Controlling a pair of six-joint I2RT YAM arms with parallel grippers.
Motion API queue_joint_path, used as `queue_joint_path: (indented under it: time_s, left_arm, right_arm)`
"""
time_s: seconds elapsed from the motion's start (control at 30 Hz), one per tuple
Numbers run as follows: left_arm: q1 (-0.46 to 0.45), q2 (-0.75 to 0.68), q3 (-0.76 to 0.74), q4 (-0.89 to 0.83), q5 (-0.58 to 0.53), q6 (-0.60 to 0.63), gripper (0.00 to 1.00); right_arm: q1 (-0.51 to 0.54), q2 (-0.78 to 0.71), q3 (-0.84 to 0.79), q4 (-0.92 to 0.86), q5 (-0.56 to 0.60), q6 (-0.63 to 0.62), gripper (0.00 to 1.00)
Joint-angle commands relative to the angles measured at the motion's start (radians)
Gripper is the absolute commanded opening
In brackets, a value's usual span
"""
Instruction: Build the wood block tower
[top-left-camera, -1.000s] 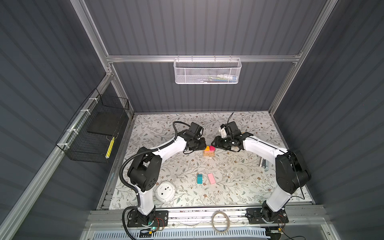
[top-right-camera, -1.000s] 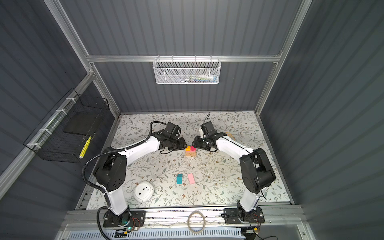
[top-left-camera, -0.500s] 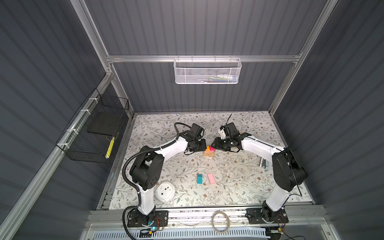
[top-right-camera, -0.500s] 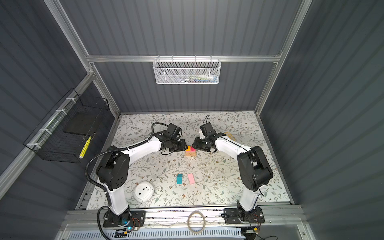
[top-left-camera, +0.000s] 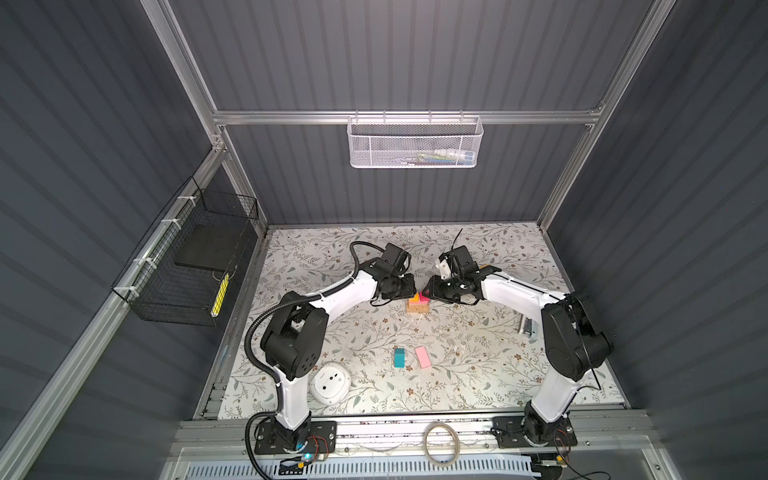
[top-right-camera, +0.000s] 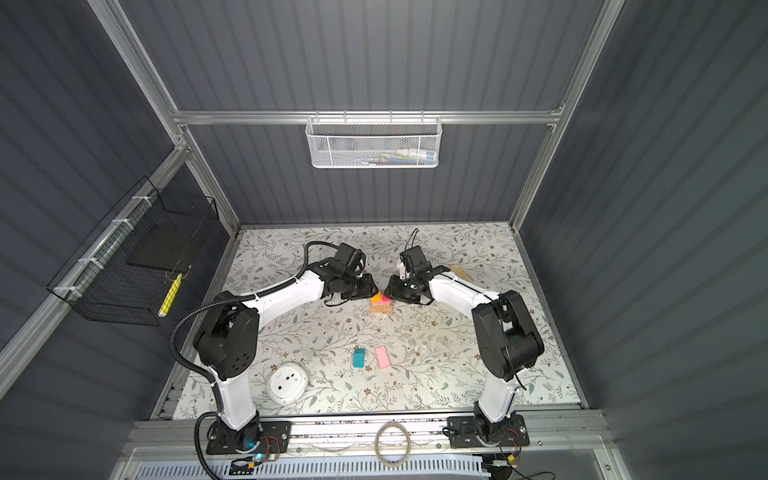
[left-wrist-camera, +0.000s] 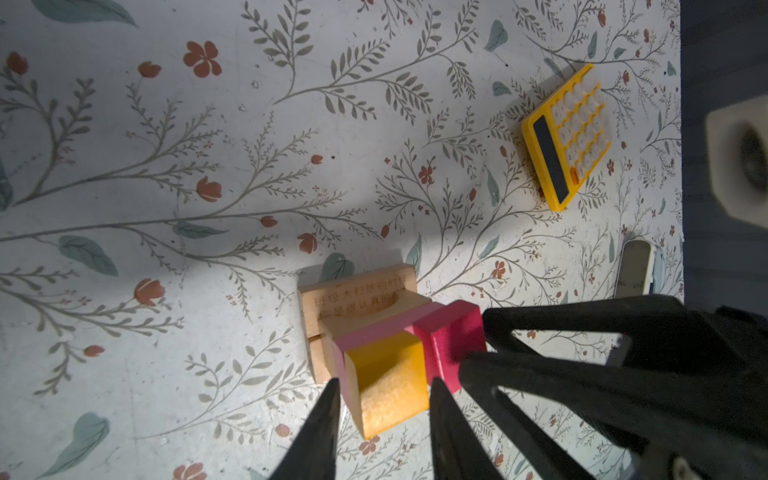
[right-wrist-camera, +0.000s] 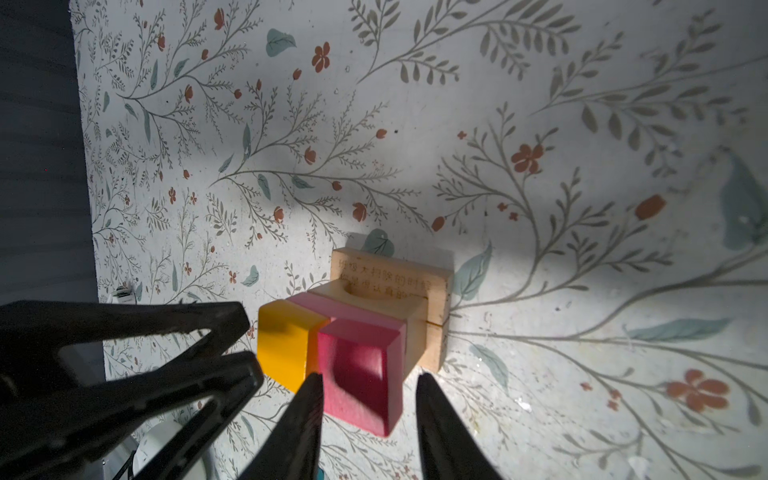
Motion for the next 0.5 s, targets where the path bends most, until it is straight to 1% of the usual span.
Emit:
queue_joint_path:
  time_s: [0.0, 0.47]
  left_arm:
    - [-0.004, 0.015, 0.021, -0.007, 0.02, -0.011, 0.36]
    - [-0.008, 0.016, 0.022, -0.006, 0.023, -0.014, 0.34]
  right_arm:
    - [-0.005, 0.011, 0.017, 0.003, -0.045, 0.008, 0.39]
    - [-0.003, 0.012, 0.014, 0.009, -0.054, 0.016, 0.36]
